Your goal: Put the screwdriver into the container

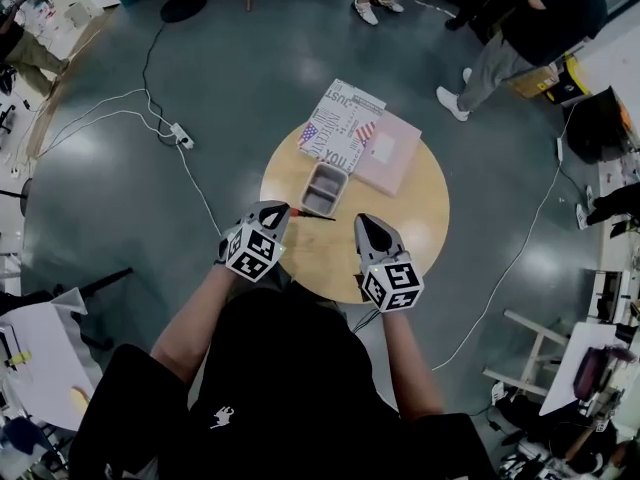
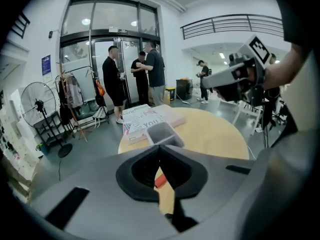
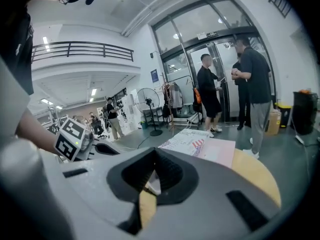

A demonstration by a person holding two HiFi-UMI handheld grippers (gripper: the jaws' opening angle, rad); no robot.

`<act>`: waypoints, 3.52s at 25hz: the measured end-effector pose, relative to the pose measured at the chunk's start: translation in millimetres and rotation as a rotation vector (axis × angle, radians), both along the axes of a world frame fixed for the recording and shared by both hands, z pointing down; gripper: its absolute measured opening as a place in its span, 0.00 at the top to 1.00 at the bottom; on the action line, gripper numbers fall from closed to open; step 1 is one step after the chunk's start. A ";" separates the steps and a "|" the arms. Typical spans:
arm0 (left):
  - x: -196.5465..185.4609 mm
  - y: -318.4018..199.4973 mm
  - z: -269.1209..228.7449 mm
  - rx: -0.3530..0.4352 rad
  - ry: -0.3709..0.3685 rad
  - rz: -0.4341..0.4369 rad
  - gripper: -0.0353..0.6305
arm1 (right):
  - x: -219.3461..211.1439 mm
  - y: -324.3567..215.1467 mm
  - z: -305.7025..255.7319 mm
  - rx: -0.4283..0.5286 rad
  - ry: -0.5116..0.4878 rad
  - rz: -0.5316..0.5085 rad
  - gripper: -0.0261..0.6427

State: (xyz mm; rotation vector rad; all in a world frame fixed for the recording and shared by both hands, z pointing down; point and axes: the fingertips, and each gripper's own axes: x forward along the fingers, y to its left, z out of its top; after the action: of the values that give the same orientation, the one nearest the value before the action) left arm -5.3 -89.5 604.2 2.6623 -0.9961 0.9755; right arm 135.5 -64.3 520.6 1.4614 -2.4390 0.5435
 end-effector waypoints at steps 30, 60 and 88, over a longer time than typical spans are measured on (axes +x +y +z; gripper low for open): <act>-19.4 -7.6 131.6 -0.268 -0.198 0.230 0.66 | -11.7 8.1 81.7 -0.242 0.029 -0.023 0.96; -9.8 -3.3 145.7 -0.243 -0.061 0.148 0.63 | -11.4 32.6 109.1 -0.328 0.061 -0.018 0.96; 0.3 30.3 73.7 -0.098 -0.096 0.235 0.80 | -8.1 31.6 75.5 -0.199 -0.009 -0.031 0.96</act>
State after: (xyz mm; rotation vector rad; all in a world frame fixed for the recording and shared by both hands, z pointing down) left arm -5.0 -59.2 677.9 2.7160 -0.6417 1.1740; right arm 127.4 -32.6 596.1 1.3410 -2.3333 0.7634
